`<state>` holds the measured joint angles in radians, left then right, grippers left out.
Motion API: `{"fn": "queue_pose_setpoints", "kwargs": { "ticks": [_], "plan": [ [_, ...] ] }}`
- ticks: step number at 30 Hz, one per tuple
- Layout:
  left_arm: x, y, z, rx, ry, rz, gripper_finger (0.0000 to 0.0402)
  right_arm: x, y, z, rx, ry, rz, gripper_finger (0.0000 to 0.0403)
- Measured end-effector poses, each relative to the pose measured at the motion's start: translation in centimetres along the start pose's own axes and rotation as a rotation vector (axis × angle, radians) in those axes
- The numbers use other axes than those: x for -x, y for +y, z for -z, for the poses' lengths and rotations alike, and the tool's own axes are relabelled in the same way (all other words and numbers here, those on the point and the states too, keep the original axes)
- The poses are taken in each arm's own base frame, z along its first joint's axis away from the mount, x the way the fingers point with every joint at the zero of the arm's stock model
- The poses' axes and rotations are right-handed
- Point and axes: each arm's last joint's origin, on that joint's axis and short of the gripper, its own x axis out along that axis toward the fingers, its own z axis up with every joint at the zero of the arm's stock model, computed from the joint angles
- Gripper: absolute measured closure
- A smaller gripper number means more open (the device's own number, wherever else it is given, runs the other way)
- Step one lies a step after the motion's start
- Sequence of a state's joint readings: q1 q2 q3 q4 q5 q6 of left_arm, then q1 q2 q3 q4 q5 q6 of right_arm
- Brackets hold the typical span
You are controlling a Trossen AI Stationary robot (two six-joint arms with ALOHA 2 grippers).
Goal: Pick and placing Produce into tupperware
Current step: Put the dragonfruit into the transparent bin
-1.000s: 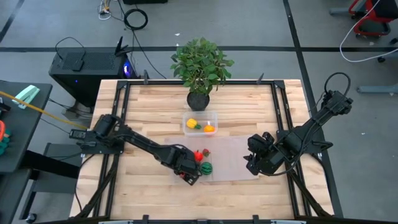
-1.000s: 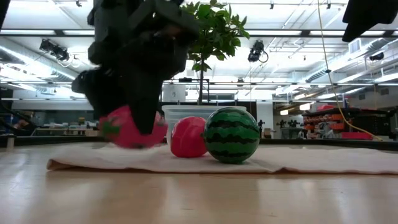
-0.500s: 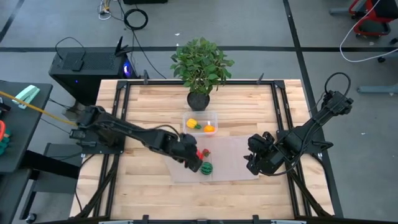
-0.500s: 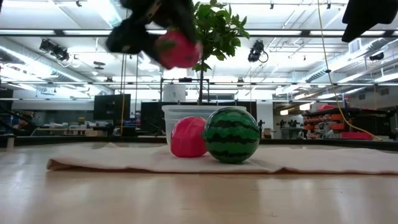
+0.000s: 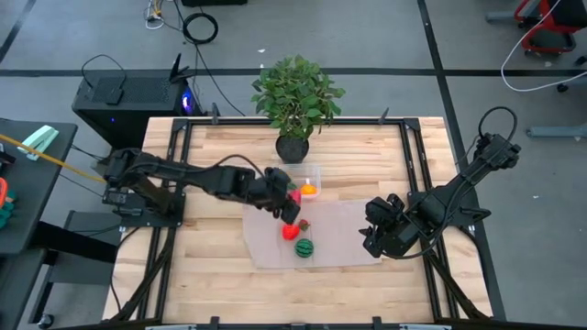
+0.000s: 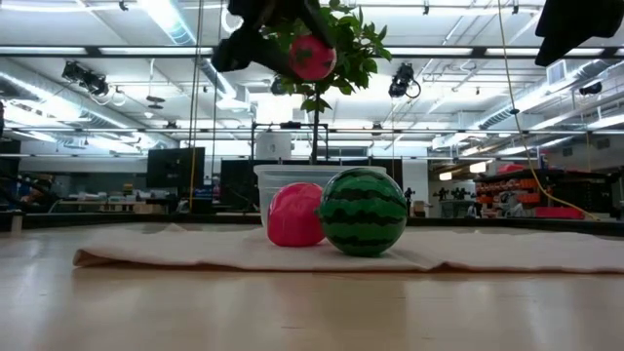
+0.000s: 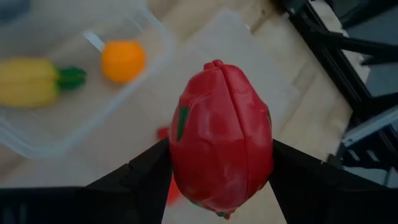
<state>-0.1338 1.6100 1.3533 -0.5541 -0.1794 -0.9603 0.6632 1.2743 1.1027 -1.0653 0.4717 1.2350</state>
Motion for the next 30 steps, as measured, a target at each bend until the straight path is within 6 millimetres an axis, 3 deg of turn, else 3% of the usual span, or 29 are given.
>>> {"fn": "queue_pose_setpoints", "kwargs": {
  "ticks": [12, 18, 23, 30],
  "plan": [
    [-0.9, 3.6, -3.7, -0.208, -0.010, -0.100, 0.0159, 0.0, 0.0, 0.0, -0.002, 0.000, 0.000, 0.0182],
    [-1.2, 4.8, -3.8, -0.435, 0.058, -0.168, 0.0159, 0.0, 0.0, 0.0, -0.002, 0.000, 0.000, 0.0182],
    [-2.8, 5.3, -3.2, -0.630, 0.140, -0.207, 0.0163, 0.0, 0.0, 0.0, -0.003, -0.003, 0.000, 0.0182],
    [-5.0, 6.4, -2.5, -0.718, 0.230, -0.304, 0.0157, 0.0, 0.0, 0.0, -0.005, -0.003, 0.000, 0.0182]
  ]
}}
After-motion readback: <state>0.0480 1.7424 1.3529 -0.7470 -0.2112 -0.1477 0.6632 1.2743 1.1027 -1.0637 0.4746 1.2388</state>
